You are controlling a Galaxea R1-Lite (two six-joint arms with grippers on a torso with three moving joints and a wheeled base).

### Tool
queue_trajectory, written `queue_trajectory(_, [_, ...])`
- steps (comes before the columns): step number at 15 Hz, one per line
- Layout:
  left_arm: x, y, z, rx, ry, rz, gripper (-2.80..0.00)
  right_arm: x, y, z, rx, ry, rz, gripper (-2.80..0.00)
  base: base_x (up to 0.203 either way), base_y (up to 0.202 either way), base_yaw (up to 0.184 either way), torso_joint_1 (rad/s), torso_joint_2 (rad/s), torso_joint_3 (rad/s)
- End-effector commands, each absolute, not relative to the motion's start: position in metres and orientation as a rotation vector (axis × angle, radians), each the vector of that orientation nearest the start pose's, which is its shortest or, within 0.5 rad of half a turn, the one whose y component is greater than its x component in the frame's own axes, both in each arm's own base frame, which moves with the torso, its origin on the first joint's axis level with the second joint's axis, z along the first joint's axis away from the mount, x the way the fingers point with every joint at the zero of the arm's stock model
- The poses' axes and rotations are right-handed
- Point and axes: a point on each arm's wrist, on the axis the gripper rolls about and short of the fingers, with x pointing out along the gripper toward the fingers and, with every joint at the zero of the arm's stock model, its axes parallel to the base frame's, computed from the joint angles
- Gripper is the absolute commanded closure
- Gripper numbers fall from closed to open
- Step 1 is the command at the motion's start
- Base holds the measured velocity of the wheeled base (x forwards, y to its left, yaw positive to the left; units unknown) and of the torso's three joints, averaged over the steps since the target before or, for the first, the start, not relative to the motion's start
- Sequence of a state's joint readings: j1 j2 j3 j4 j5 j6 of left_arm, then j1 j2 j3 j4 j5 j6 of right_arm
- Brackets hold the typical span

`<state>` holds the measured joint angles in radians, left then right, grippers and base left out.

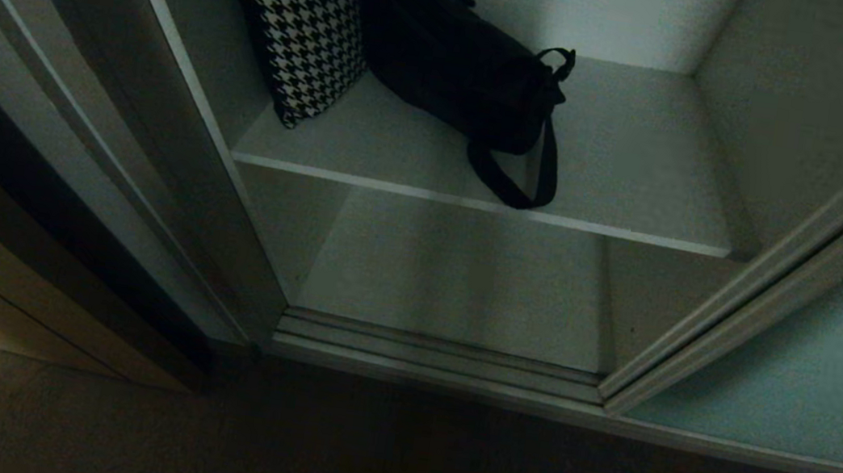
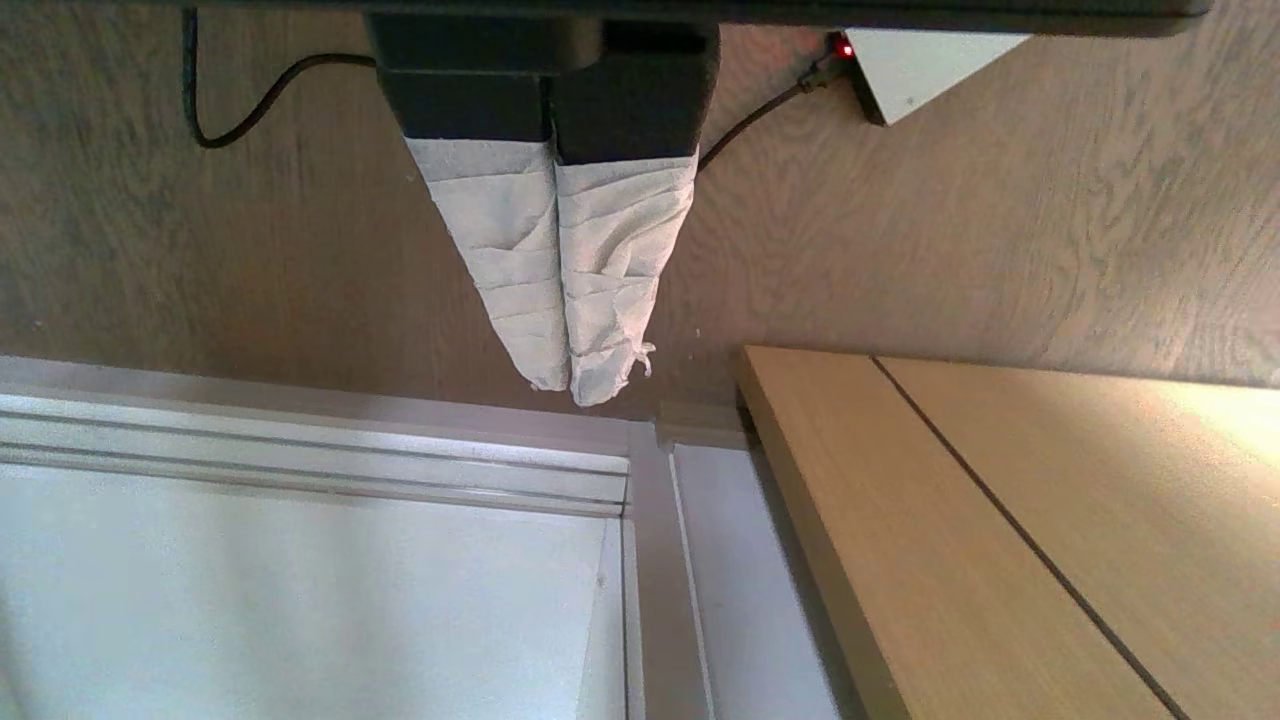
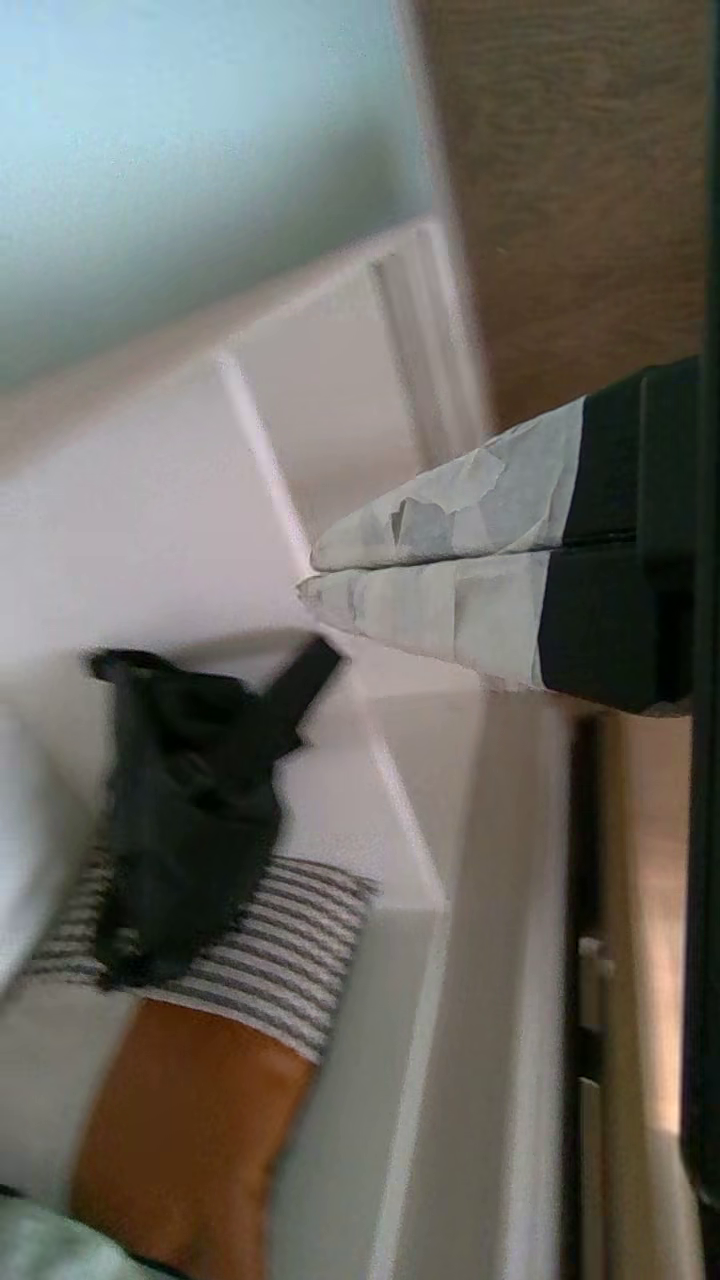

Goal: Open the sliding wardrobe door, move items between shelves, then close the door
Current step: Close the door

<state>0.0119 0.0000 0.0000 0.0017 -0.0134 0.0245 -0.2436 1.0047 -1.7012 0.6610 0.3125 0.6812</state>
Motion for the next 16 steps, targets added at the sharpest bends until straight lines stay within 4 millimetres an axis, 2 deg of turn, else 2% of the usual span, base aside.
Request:
queue_trajectory(1, [-0.023,-0.001,0.075,0.025,0.003,-0.002,0.00,0.036,-0.002,0.426,0.675,-0.004,0.061,0.00,0.000,0.000,0.000,0.000,0.00,0.000])
queue_trajectory(11, [-0.023,-0.001,0.075,0.025,0.003,-0.002,0.00,0.057,-0.011,0.432,0.664,-0.078,-0.050,0.00,0.000,0.000,0.000,0.000,0.00,0.000])
queue_trajectory(16, [-0.023,-0.001,0.075,0.025,0.003,-0.002,0.00,0.084,-0.022,0.430,0.679,-0.068,-0.091,0.00,0.000,0.000,0.000,0.000,0.00,0.000])
